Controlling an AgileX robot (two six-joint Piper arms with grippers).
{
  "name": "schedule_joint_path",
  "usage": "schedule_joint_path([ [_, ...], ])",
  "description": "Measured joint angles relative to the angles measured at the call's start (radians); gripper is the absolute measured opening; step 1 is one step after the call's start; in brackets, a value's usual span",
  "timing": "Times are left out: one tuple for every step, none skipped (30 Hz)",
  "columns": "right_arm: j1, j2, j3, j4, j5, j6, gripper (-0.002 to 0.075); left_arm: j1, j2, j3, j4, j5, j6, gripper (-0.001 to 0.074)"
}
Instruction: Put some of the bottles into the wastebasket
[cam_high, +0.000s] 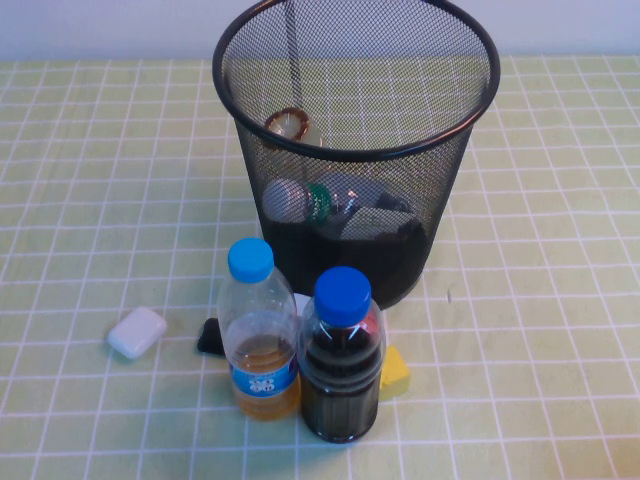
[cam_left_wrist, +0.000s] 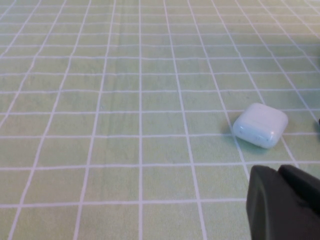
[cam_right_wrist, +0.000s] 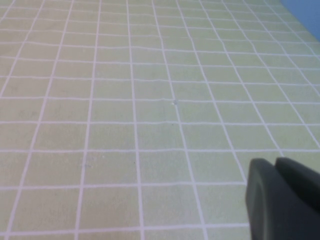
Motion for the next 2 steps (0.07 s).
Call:
schedule_joint_path([
  [0.0, -0.002, 0.0, 0.0, 0.0, 0.0, -0.0008, 0.0, 0.0, 0.0, 0.0, 0.0, 0.0, -0.0003],
  [0.0, -0.002, 0.0, 0.0, 0.0, 0.0, -0.0008, 0.0, 0.0, 0.0, 0.0, 0.0, 0.0, -0.0003],
])
